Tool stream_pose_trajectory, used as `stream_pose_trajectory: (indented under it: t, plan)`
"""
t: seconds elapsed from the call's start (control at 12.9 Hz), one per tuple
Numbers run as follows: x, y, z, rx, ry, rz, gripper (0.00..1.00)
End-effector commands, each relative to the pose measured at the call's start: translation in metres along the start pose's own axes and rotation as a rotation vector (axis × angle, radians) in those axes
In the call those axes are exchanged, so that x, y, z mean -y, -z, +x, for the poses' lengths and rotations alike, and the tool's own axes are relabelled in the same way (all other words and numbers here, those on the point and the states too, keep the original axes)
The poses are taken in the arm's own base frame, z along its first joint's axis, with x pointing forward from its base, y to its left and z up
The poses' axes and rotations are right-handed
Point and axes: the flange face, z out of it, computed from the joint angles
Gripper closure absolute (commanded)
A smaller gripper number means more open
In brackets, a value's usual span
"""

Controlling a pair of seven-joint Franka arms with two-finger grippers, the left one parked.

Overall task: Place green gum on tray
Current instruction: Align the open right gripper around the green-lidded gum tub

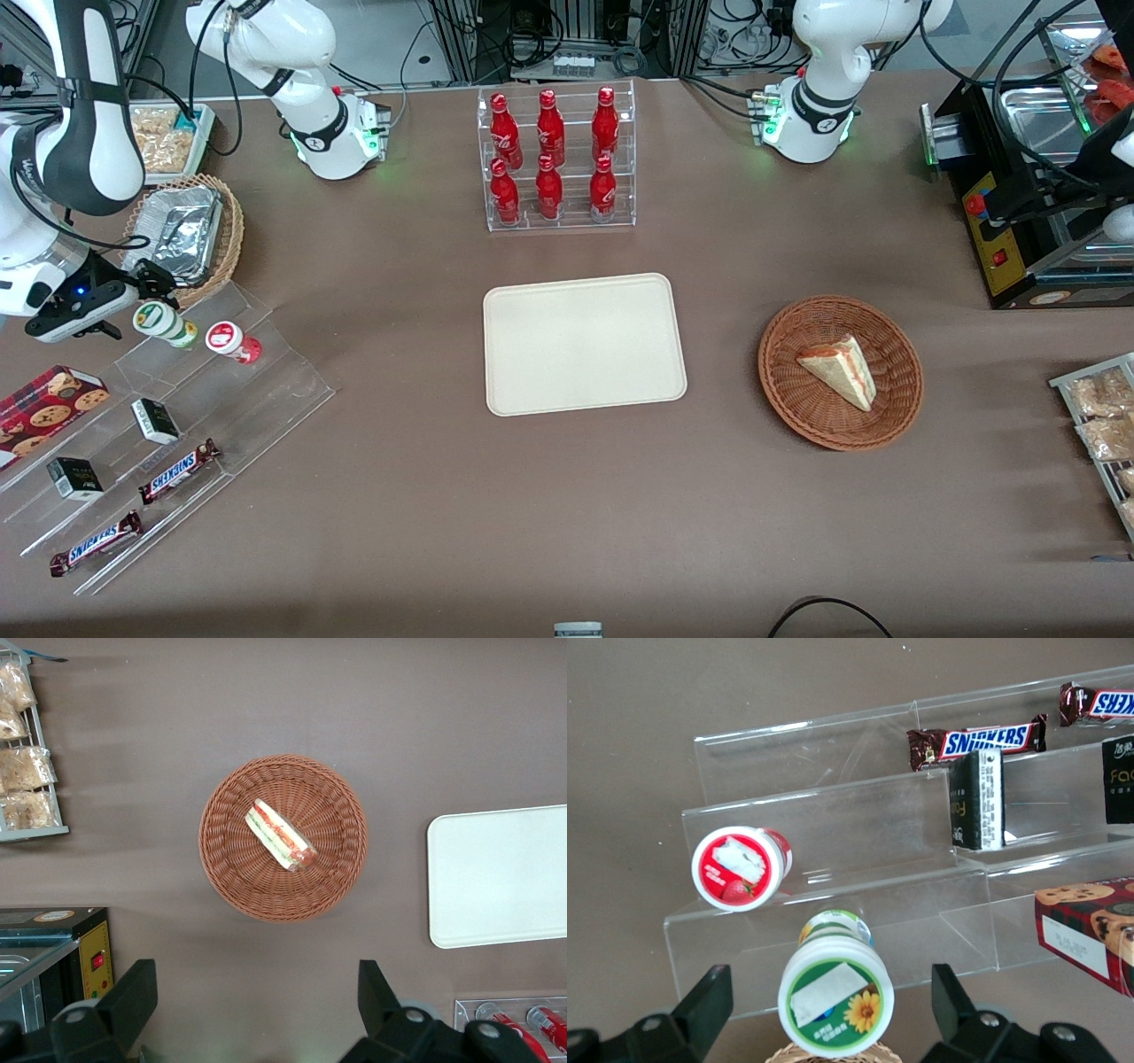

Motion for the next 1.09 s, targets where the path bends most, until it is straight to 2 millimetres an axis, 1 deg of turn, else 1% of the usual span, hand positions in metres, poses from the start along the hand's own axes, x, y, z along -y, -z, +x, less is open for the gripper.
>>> stream_pose_trajectory:
  t: [0.0,0.16,0.54,0.7,1.01]
  plan:
    - [-0.004,-0.008,-0.003,-0.001,0.013,-0.017,0.00]
    - [-0.004,-0.008,-0.004,0.002,0.013,-0.013,0.00]
    - [0.000,-0.017,-0.008,0.012,0.012,0.000,0.00]
    - [-0.005,-0.020,-0.012,0.010,0.001,-0.004,0.00]
    - [-0.004,-0.024,-0.017,0.015,-0.007,0.003,0.00]
